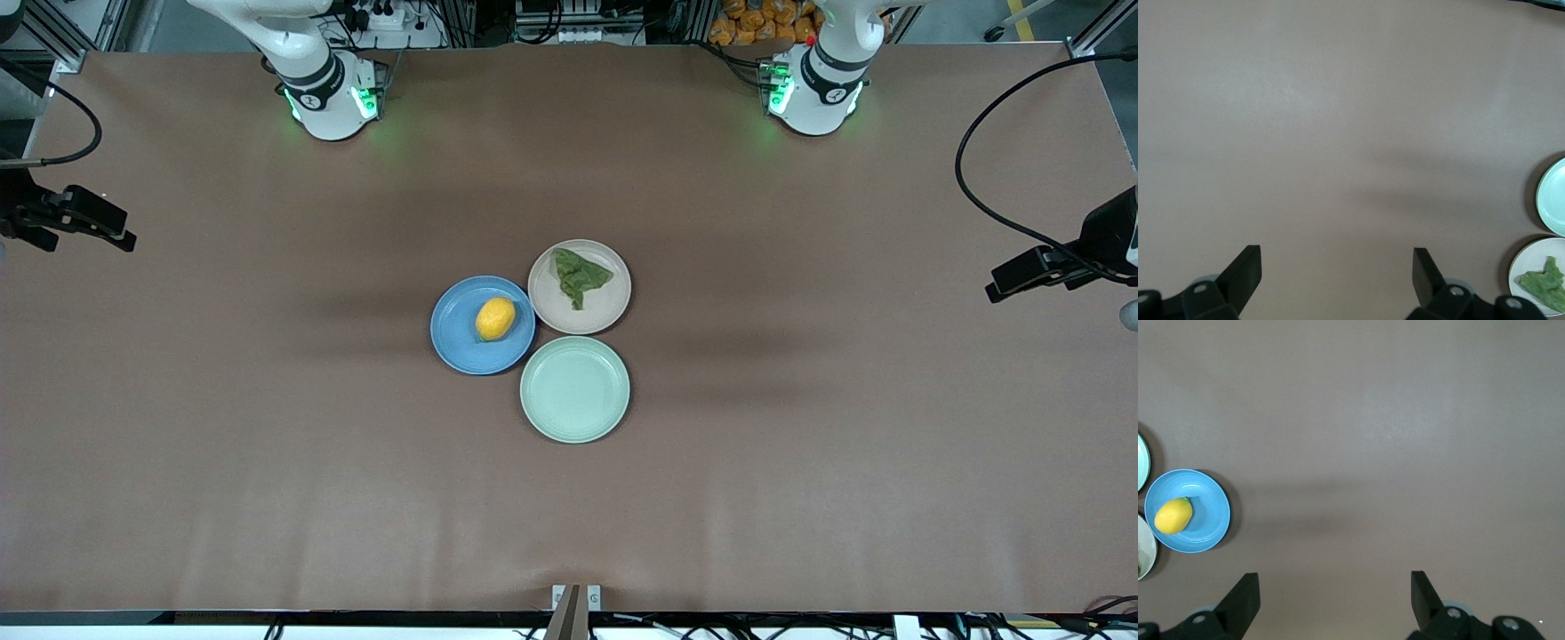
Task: Pick lemon and lettuce from blue and beige plates
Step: 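Reach the right gripper to the lemon while the left gripper reaches the lettuce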
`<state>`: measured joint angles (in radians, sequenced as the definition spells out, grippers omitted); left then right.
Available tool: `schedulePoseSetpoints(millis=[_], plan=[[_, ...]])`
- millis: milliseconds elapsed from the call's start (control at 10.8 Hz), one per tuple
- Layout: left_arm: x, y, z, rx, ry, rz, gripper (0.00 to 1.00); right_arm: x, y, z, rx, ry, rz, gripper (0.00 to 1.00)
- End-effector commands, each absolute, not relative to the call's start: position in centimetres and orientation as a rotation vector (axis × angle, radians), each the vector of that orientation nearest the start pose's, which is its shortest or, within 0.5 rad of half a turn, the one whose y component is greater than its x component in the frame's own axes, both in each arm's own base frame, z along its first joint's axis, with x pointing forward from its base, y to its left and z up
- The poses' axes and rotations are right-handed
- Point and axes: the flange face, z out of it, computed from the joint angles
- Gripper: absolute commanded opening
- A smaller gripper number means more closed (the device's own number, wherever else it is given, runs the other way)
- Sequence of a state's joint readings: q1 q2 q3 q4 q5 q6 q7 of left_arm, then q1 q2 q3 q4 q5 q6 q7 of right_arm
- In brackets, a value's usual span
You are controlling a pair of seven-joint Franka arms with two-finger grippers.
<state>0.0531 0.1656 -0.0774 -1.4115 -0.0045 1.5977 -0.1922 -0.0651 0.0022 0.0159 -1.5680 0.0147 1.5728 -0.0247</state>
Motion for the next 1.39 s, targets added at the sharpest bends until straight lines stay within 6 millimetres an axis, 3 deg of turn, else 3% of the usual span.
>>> schedulePoseSetpoints(millis=[0,370,463,556,648,926,1296], plan=[[60.5,-1.1,61.2,-3.147,-0.227,-0.035,1.00,55.2,-2.6,62.7,-3.139,0.043,-0.029,1.00],[60.4,-1.4,61.2,-3.157,-0.218,-0.029,1.00,55.2,-2.4,62.9,-3.136,0.039,-0.041,1.00],[60.2,-2.5,61.0,-3.164,-0.186,0.001,1.00,55.4,-2.1,62.7,-3.132,0.034,-0.051,1.00],[60.0,-4.1,60.4,-3.166,-0.142,0.050,1.00,56.1,-0.5,61.5,-3.137,-0.002,-0.034,1.00],[59.8,-6.2,59.5,-3.178,-0.109,0.086,1.00,56.8,1.4,59.1,-3.138,-0.019,-0.046,1.00],[58.4,-15.4,58.0,-3.210,-0.027,0.162,1.00,58.1,10.3,49.5,-3.115,0.130,-0.039,1.00],[55.8,-26.7,51.6,-3.183,0.115,0.373,1.00,58.1,20.8,39.8,-3.077,0.255,0.023,1.00]])
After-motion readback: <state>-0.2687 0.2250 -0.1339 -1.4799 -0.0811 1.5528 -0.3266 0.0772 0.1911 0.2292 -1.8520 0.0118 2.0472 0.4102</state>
